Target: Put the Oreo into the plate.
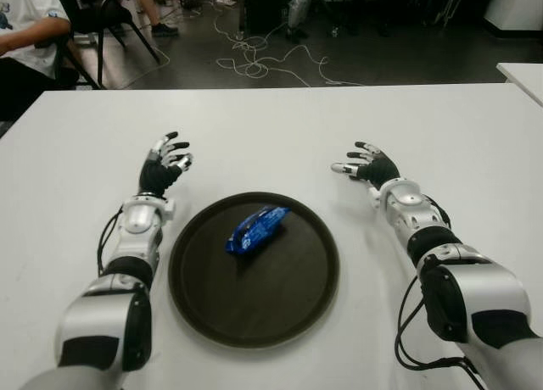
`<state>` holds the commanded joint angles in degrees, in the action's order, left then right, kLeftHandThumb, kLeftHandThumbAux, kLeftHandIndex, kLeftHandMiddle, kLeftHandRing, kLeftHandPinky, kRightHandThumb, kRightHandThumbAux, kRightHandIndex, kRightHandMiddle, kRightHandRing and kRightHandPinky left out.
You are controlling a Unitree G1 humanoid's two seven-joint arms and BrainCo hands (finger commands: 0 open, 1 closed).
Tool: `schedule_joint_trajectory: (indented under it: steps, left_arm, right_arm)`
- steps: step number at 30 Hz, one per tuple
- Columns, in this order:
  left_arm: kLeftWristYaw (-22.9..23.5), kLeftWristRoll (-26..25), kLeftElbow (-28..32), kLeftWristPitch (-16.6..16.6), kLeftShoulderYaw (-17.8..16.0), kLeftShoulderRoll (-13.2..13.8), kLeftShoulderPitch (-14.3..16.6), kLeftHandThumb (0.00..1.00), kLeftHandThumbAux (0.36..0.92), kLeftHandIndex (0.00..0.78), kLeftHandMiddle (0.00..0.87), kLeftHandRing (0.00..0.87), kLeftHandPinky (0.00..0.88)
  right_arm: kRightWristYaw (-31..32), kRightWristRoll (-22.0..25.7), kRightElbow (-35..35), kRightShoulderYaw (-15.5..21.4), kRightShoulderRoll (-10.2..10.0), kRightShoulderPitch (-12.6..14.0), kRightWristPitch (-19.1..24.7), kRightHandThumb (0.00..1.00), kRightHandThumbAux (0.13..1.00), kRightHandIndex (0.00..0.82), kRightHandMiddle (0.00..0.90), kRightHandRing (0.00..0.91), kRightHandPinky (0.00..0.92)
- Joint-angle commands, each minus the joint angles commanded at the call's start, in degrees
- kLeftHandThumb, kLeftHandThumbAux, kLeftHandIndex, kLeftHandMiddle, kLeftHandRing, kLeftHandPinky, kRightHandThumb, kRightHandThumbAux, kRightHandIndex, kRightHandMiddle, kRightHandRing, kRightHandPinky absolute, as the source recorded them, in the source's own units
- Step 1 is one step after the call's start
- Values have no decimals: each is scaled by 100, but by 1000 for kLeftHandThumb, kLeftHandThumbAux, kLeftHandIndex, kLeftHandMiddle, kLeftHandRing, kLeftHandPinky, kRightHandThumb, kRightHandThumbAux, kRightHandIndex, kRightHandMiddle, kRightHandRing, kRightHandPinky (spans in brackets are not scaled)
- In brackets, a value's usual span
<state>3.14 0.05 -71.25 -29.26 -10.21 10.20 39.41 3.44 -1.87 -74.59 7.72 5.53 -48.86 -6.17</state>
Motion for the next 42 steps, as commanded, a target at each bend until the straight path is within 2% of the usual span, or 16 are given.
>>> schedule_joint_trajectory:
  steps: [12,20,28,42]
  left_arm:
    - [-23,6,-23,7,3,2,8,306,760,156,275,321,357]
    - [-74,14,-37,42,2,5,13,320,742,144,255,301,320]
    - [-106,11,-35,75,1,-5,22,327,767,147,249,293,313]
    - [-91,-37,-56,59,-44,-31,27,344,739,155,258,303,311]
  right_arm:
    - [-55,-35,-10,-40,-2,-20,36,9,901,146,219,245,304]
    - [-49,-96,-19,-118,11,-16,19,0,885,139,212,237,293]
    - [-16,-95,-21,-117,22,2,-13,0,885,135,205,230,283]
    - [-54,-143,-26,-142,40,19,-42,3,887,145,222,242,294]
